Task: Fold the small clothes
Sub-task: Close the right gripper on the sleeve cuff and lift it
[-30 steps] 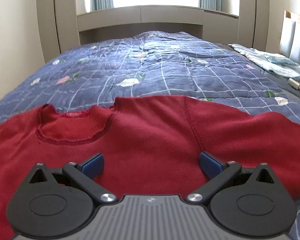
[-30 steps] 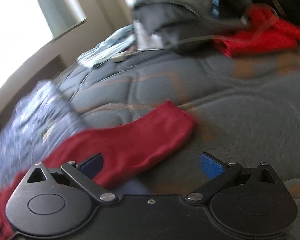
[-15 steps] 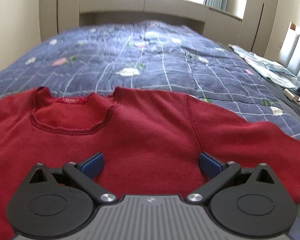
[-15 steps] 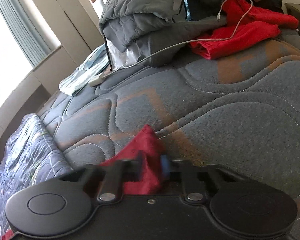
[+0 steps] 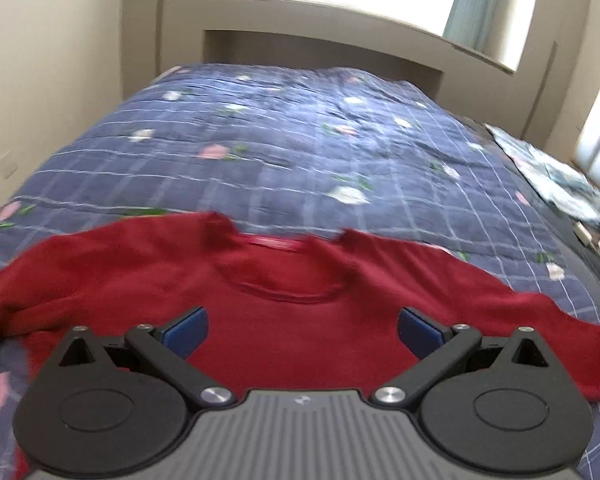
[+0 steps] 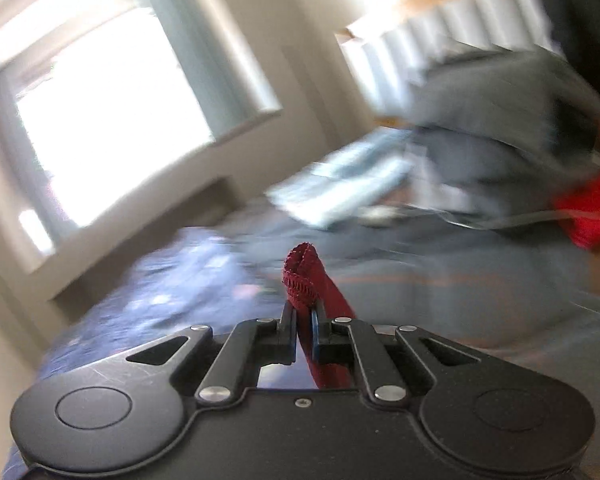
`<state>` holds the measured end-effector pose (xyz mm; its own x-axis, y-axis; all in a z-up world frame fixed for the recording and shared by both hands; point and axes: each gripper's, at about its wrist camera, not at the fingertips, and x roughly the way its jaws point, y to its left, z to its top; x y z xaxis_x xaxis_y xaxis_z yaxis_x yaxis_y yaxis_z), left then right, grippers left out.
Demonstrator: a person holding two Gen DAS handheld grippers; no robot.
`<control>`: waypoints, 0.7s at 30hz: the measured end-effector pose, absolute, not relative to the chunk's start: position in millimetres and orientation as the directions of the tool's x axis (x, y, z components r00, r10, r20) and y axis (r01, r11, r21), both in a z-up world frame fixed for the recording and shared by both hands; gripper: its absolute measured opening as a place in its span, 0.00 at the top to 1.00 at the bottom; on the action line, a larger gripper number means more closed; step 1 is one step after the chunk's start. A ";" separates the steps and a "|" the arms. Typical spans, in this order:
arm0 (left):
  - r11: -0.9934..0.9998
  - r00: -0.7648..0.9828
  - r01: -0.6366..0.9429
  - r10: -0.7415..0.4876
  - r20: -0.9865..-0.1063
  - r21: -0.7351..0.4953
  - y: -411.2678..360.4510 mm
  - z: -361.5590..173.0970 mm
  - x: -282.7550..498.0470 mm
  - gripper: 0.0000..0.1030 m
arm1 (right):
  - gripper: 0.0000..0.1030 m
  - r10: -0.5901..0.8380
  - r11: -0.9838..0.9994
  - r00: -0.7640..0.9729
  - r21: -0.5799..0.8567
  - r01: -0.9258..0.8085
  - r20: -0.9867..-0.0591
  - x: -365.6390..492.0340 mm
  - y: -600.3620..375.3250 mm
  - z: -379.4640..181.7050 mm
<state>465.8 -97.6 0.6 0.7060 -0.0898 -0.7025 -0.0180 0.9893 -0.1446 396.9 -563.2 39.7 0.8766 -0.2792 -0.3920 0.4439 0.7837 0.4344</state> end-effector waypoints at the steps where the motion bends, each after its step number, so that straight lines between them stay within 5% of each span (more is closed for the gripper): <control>1: 0.988 0.710 -0.036 -0.079 -0.700 -0.148 -86.4 4.0 462.8 0.00 | 0.93 -0.245 0.809 0.894 0.430 0.401 -0.375 403.3 -548.0 48.5; 9: 0.971 0.736 -0.174 0.018 -0.677 -0.164 10.3 22.1 439.7 0.00 | 0.93 0.055 0.947 0.949 0.317 0.048 -0.309 451.9 -388.8 87.1; 21: 0.931 0.722 -0.323 0.125 -0.681 -0.172 119.1 11.9 407.5 0.00 | 0.94 0.282 0.959 0.852 0.106 -0.263 -0.442 459.1 -150.0 22.1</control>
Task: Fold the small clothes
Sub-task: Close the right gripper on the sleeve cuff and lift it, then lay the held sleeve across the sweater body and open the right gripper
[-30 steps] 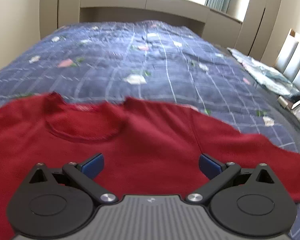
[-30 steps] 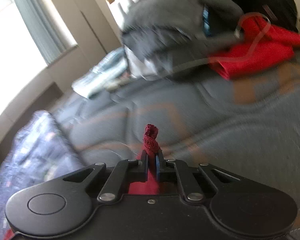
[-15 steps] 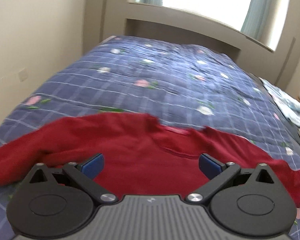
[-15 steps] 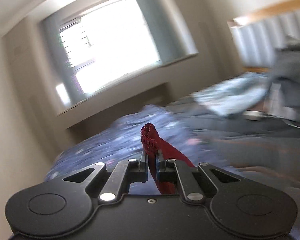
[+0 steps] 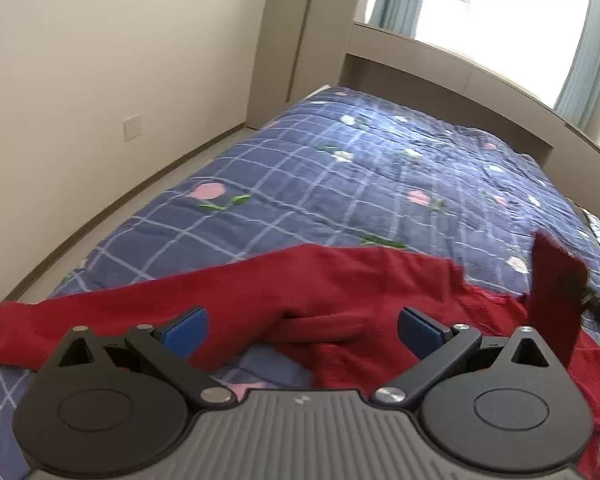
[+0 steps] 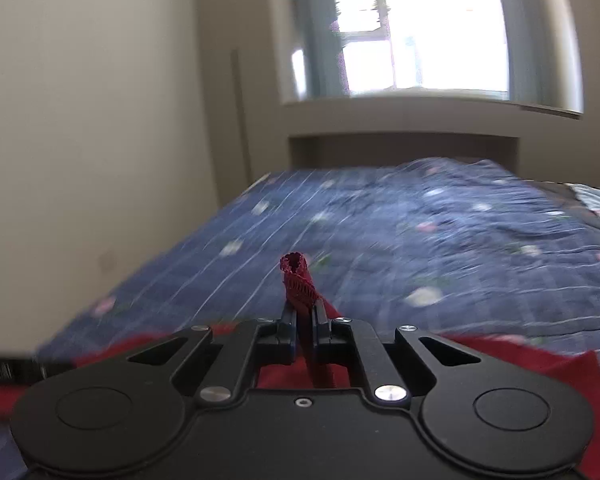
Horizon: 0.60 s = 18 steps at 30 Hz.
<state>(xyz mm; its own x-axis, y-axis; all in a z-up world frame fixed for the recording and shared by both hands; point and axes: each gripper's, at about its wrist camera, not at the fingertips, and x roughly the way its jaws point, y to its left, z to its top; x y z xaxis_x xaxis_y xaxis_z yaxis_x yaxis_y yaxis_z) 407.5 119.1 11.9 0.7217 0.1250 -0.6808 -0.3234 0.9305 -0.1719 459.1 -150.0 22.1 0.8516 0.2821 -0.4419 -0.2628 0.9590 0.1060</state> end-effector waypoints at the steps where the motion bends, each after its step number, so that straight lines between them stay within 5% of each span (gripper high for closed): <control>1: 0.929 0.719 -0.330 0.131 -0.683 -0.169 124.3 10.1 406.7 0.00 | 0.94 0.287 0.956 0.842 0.087 -0.279 -0.456 456.2 -135.2 14.3; 7: 0.920 0.708 -0.356 0.150 -0.690 -0.165 141.3 -0.9 404.8 0.00 | 0.93 0.307 0.935 0.792 0.014 -0.354 -0.527 450.8 -80.9 -26.3; 10: 0.917 0.702 -0.363 0.155 -0.695 -0.163 140.5 -6.1 406.4 0.00 | 0.82 0.314 0.923 0.770 -0.010 -0.384 -0.556 451.8 -69.3 -43.1; 14: 0.920 0.698 -0.353 0.138 -0.703 -0.170 131.1 -13.7 412.6 0.00 | 0.34 0.367 0.896 0.719 0.017 -0.444 -0.590 449.4 -71.8 -55.4; 18: 0.929 0.702 -0.332 0.129 -0.701 -0.162 111.4 -21.2 420.4 0.00 | 0.15 0.378 0.889 0.727 0.006 -0.457 -0.573 428.2 -100.1 -50.2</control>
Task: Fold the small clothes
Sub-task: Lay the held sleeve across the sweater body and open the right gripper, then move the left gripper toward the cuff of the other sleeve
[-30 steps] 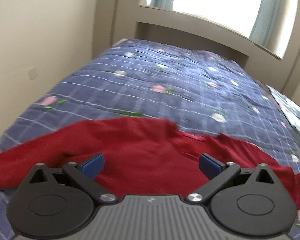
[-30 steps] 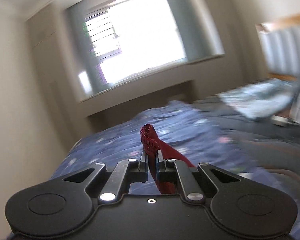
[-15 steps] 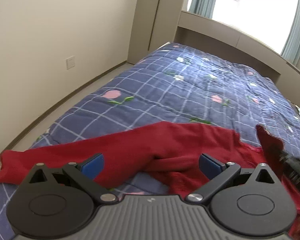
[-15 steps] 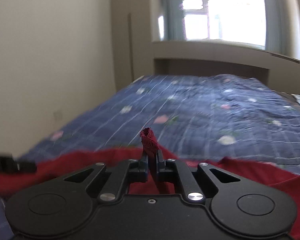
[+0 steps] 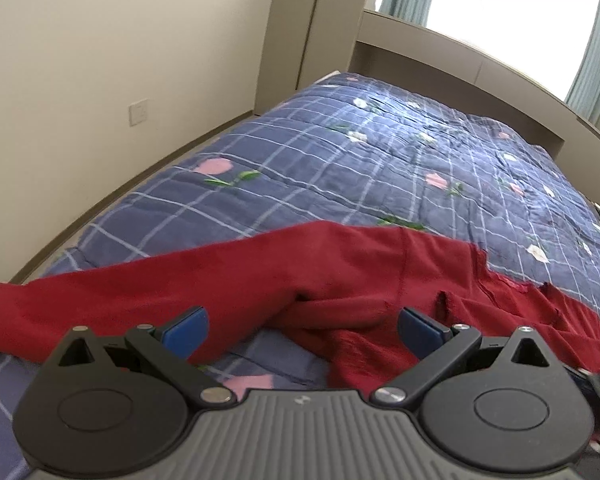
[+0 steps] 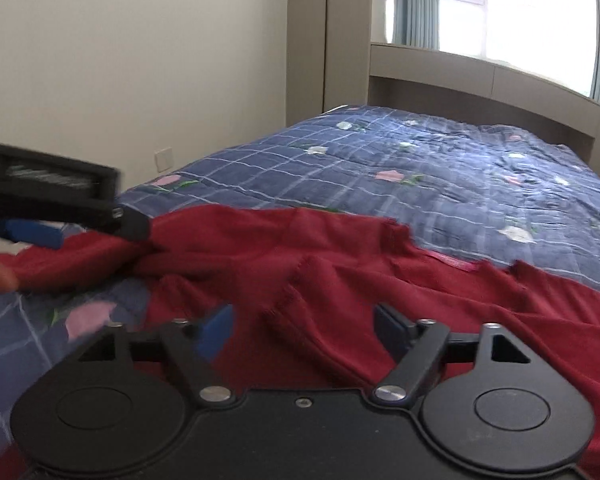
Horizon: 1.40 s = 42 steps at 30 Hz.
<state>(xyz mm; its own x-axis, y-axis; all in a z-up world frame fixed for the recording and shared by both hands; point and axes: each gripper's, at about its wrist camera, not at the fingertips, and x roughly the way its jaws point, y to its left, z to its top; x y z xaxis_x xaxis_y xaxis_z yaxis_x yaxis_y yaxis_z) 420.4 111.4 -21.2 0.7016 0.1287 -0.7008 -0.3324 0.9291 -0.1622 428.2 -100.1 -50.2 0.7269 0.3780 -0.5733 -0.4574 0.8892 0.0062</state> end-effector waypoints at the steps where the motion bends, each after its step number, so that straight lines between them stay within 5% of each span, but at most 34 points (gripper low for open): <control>1: 0.933 0.705 -0.324 0.126 -0.698 -0.158 104.2 -24.1 423.7 0.00 | 0.11 0.360 0.898 0.738 -0.003 -0.441 -0.570 421.2 -112.5 -48.3; 3: 0.943 0.712 -0.298 0.116 -0.692 -0.149 86.4 -30.6 431.7 0.00 | 0.03 0.309 0.921 0.767 -0.023 -0.388 -0.562 408.3 -139.5 -45.7; 8: 0.969 0.757 -0.217 0.093 -0.647 -0.115 33.4 -48.9 449.1 0.00 | 0.01 0.088 0.980 0.838 -0.102 -0.169 -0.538 380.1 -216.4 -44.9; 15: 0.957 0.750 -0.255 0.286 -0.596 0.139 -19.2 -83.6 462.3 0.00 | 0.01 -0.255 0.960 0.803 -0.242 0.143 -0.539 358.3 -300.9 -69.8; 21: 0.959 0.742 -0.277 0.252 -0.621 0.058 -9.3 -91.4 459.0 0.00 | 0.01 -0.281 0.951 0.808 -0.262 0.162 -0.518 372.3 -313.8 -90.9; 29: 0.958 0.744 -0.281 0.254 -0.618 0.054 -7.4 -93.7 459.9 0.00 | 0.01 -0.381 0.880 0.865 -0.415 0.230 -0.328 398.7 -301.0 -88.5; 33: 0.958 0.744 -0.280 0.255 -0.618 0.057 -7.9 -94.2 460.9 0.00 | 0.01 -0.488 0.858 0.790 -0.370 0.357 -0.370 405.4 -325.0 -88.5; 42: 0.956 0.743 -0.284 0.268 -0.613 0.073 -10.5 -95.5 461.1 0.00 | 0.01 -0.442 0.897 0.736 -0.265 0.355 -0.513 414.7 -353.0 -99.4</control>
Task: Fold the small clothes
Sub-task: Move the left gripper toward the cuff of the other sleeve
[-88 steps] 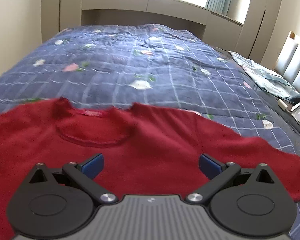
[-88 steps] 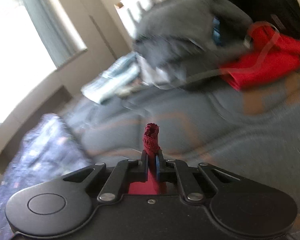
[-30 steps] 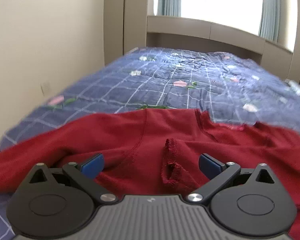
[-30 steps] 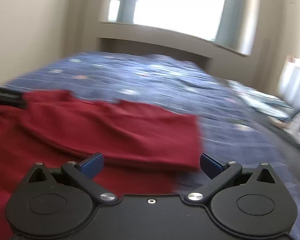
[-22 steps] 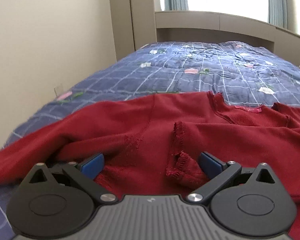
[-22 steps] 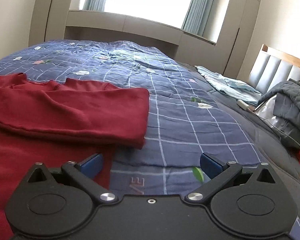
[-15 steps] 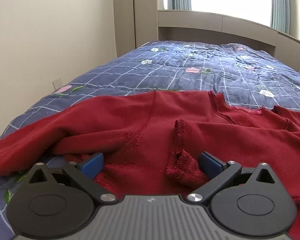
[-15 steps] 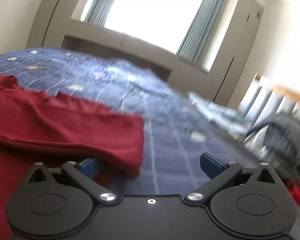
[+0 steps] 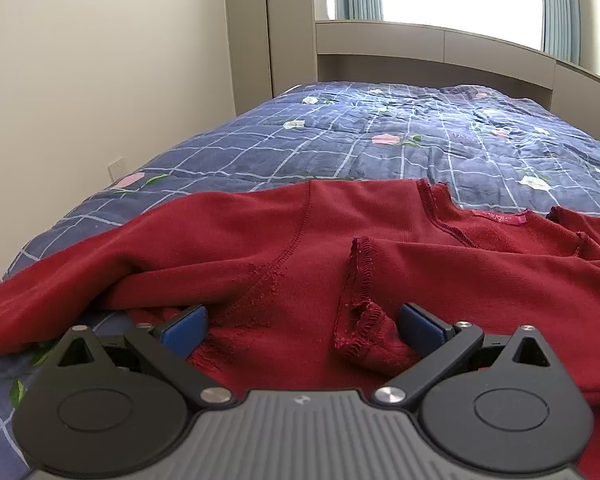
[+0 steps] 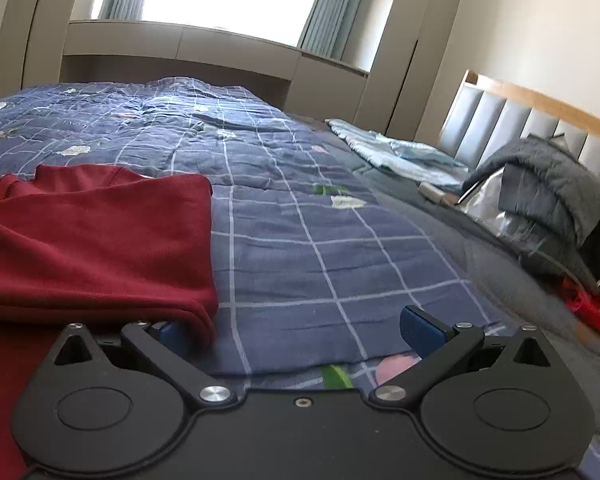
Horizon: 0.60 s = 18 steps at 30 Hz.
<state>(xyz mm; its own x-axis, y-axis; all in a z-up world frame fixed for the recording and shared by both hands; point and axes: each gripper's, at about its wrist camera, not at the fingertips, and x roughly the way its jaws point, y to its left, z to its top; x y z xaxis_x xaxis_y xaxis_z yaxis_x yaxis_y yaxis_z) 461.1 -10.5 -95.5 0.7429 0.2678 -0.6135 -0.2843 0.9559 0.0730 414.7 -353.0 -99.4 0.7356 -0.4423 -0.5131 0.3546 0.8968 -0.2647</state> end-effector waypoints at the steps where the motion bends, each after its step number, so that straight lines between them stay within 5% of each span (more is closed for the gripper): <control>1: 0.956 0.743 -0.285 0.269 -0.613 0.075 -10.7 -95.8 461.4 0.00 | 0.01 -0.439 0.899 0.736 -0.259 0.354 -0.516 415.4 -354.0 -100.2; 8: 0.957 0.748 -0.285 0.255 -0.613 0.051 -7.3 -94.7 460.2 0.00 | 0.00 -0.410 0.912 0.751 -0.232 0.338 -0.518 408.1 -350.9 -99.5; 18: 0.943 0.706 -0.328 0.207 -0.677 -0.054 8.3 -58.3 427.8 0.00 | 0.00 -0.279 0.960 0.714 -0.193 0.203 -0.642 353.9 -344.2 -70.6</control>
